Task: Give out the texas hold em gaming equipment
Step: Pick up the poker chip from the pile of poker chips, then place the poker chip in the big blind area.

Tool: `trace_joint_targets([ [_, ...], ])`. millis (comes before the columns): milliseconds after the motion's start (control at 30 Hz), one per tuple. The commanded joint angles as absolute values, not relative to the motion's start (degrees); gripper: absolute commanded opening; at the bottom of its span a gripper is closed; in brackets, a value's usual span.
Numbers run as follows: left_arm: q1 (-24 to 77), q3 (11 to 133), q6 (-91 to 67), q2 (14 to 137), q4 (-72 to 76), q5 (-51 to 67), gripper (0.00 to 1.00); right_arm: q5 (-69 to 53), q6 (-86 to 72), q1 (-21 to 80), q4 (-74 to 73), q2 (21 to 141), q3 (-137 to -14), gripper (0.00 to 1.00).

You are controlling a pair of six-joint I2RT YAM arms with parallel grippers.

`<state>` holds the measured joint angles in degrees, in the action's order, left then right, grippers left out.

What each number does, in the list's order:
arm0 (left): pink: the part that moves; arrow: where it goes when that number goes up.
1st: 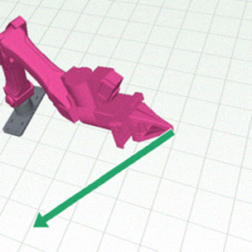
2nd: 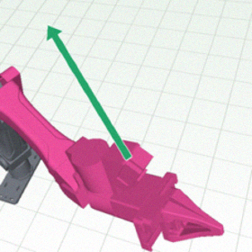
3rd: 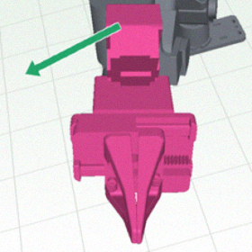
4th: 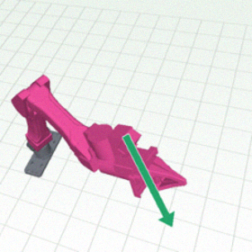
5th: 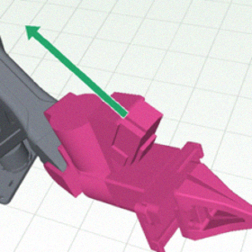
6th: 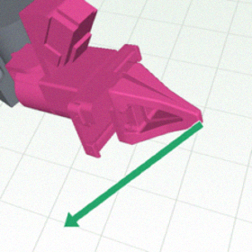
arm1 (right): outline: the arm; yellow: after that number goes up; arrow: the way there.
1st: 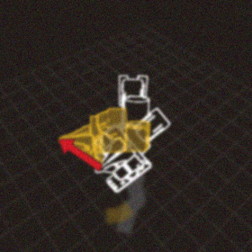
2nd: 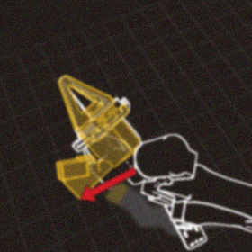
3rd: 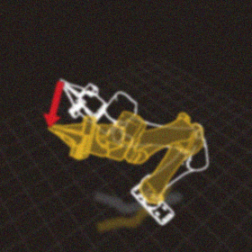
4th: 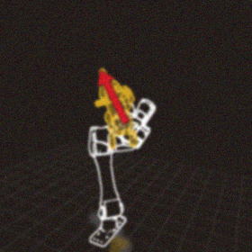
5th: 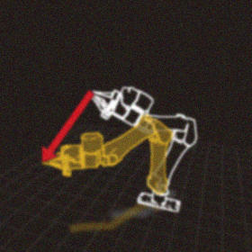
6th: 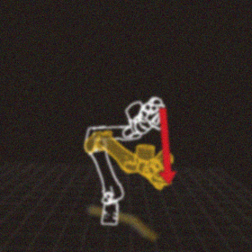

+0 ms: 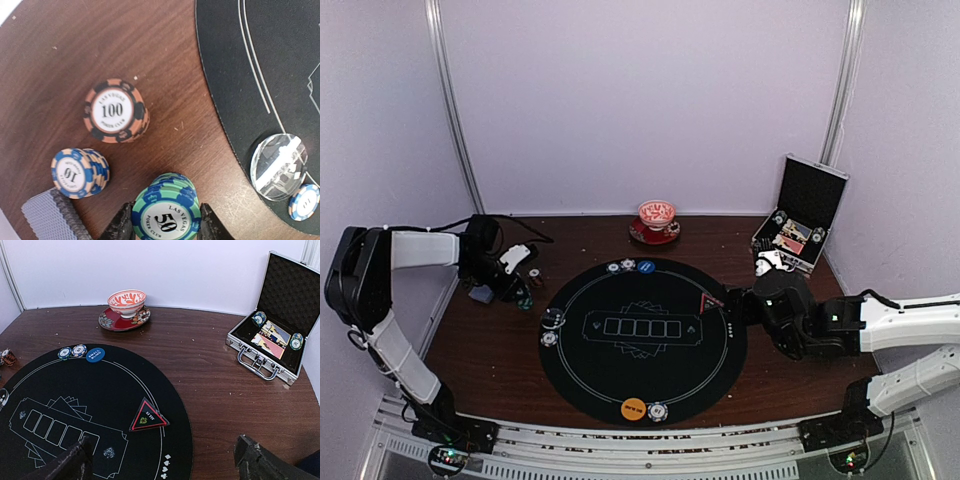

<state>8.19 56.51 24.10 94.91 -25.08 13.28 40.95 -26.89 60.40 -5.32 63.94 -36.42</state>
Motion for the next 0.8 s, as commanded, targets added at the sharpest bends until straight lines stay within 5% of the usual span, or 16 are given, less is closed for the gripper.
trace_joint_targets([
  [0,7.7,55.7,24.6,91.0,-23.3,14.8,0.30,41.4,-26.5,60.6,-5.4,63.9,-36.8,1.00],
  [367,11.0,54.1,28.2,85.3,-25.9,20.1,0.30,41.6,-26.4,60.5,-5.2,64.7,-36.8,1.00],
  [767,30.6,58.6,26.1,85.6,-31.8,21.1,0.30,47.2,-27.0,60.4,-5.5,65.5,-36.4,1.00],
])
